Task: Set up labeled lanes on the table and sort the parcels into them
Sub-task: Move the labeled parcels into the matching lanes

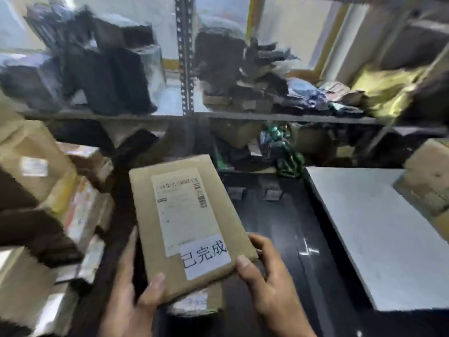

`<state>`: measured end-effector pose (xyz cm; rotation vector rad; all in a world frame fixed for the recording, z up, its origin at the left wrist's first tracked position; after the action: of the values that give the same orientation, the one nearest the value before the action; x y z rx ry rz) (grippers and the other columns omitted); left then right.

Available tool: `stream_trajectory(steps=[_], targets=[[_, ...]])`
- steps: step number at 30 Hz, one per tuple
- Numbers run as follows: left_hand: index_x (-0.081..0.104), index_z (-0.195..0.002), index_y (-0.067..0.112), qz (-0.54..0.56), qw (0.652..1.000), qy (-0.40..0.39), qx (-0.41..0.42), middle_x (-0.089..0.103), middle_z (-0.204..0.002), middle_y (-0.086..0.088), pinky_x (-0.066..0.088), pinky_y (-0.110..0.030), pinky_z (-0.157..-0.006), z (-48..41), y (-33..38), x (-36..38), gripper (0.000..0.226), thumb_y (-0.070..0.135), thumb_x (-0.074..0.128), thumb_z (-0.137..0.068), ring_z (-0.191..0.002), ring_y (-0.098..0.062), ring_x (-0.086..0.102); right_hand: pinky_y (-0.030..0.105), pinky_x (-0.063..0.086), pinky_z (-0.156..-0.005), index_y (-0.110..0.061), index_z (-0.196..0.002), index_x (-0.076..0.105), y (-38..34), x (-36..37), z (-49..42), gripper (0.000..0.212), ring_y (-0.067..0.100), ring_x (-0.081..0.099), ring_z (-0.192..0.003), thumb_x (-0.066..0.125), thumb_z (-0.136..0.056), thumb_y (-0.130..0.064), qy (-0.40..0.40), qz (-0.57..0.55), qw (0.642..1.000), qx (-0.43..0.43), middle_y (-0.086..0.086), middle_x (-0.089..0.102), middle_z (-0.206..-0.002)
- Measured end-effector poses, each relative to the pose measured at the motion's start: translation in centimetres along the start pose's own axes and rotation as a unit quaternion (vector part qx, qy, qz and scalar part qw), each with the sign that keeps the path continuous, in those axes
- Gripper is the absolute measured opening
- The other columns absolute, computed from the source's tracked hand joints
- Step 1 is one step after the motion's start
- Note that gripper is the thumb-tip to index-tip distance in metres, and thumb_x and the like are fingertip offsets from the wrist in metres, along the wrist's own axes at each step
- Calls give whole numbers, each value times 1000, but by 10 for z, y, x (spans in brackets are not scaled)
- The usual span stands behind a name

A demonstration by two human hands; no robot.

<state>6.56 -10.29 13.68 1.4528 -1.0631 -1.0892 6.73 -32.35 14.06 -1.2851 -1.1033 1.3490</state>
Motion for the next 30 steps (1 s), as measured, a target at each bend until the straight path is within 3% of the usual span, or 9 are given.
stream_trajectory(steps=[2, 4, 7, 9, 12, 15, 19, 24, 30], targets=[[47, -132, 43, 52, 998, -41, -2, 52, -128, 40, 39, -2, -93, 0, -5, 52, 78, 44, 69, -57, -114, 22, 48, 17, 51, -80, -49, -109, 59, 17, -47, 1, 45, 1, 63, -103, 57, -66, -62, 48, 5, 999, 11, -14, 68, -110], [40, -132, 52, 34, 995, -87, -21, 51, -127, 40, 37, -2, -94, 1, -3, 107, 79, 46, 63, -57, -117, 23, 45, 23, 52, -85, -56, -107, 56, 34, -86, 1, 39, 3, 64, -103, 56, -69, -64, 79, 9, 997, 23, -16, 67, -110], [36, -137, 50, 15, 988, -140, -63, 51, -133, 32, 39, -5, -95, -11, -22, 169, 74, 41, 64, -69, -121, 16, 48, 33, 52, -92, -50, -110, 57, 65, -137, -9, 38, 6, 64, -104, 57, -74, -63, 126, 3, 991, 45, -15, 69, -110], [33, -142, 47, -39, 984, -155, -72, 45, -142, 19, 39, -27, -109, -22, -33, 209, 76, 49, 64, -72, -131, 0, 45, 38, 52, -94, -42, -115, 59, 89, -169, -23, 30, 5, 65, -102, 60, -86, -52, 161, 2, 985, 63, -12, 70, -110], [30, -148, 37, -102, 977, -170, -74, 37, -140, 8, 33, -37, -115, -51, -47, 267, 67, 26, 62, -90, -130, -8, 43, 24, 51, -81, -27, -122, 57, 119, -207, -57, 23, 4, 63, -94, 56, -99, -28, 187, 12, 977, 101, -11, 67, -108], [38, -146, 33, -132, 969, -188, -94, 48, -136, 4, 41, -37, -109, -85, -68, 316, 62, 16, 58, -90, -121, -9, 51, 16, 43, -72, -28, -119, 53, 145, -233, -94, 21, 7, 61, -98, 54, -99, -30, 208, 54, 968, 132, -11, 64, -108], [49, -138, 29, -214, 955, -165, -120, 62, -129, -1, 45, -36, -103, -110, -105, 350, 51, 16, 55, -89, -115, -18, 58, 23, 44, -70, -22, -130, 54, 183, -244, -138, 35, 12, 58, -94, 50, -97, -33, 175, 155, 953, 192, 2, 63, -121], [54, -127, 12, -357, 905, -182, -142, 62, -127, -10, 42, -27, -84, -127, -144, 376, 32, 12, 45, -96, -114, -29, 56, 40, 55, -88, -15, -126, 56, 214, -244, -172, 33, 23, 62, -103, 48, -95, -24, 113, 234, 934, 245, 4, 65, -119], [56, -113, 6, -451, 854, -211, -153, 63, -114, -14, 42, -31, -70, -134, -177, 395, 21, 10, 46, -95, -101, -31, 60, 34, 54, -78, -6, -114, 59, 243, -245, -196, 24, 28, 62, -97, 49, -94, -14, 62, 339, 890, 299, 11, 64, -116]])
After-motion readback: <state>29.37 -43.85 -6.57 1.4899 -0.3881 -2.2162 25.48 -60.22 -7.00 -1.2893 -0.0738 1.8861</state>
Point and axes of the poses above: each hand's wrist, its own z-axis away from the middle knuckle, its own x-axis out of the palm, y = z × x, the point moved 7 cm from there along -z, towards the middle knuckle
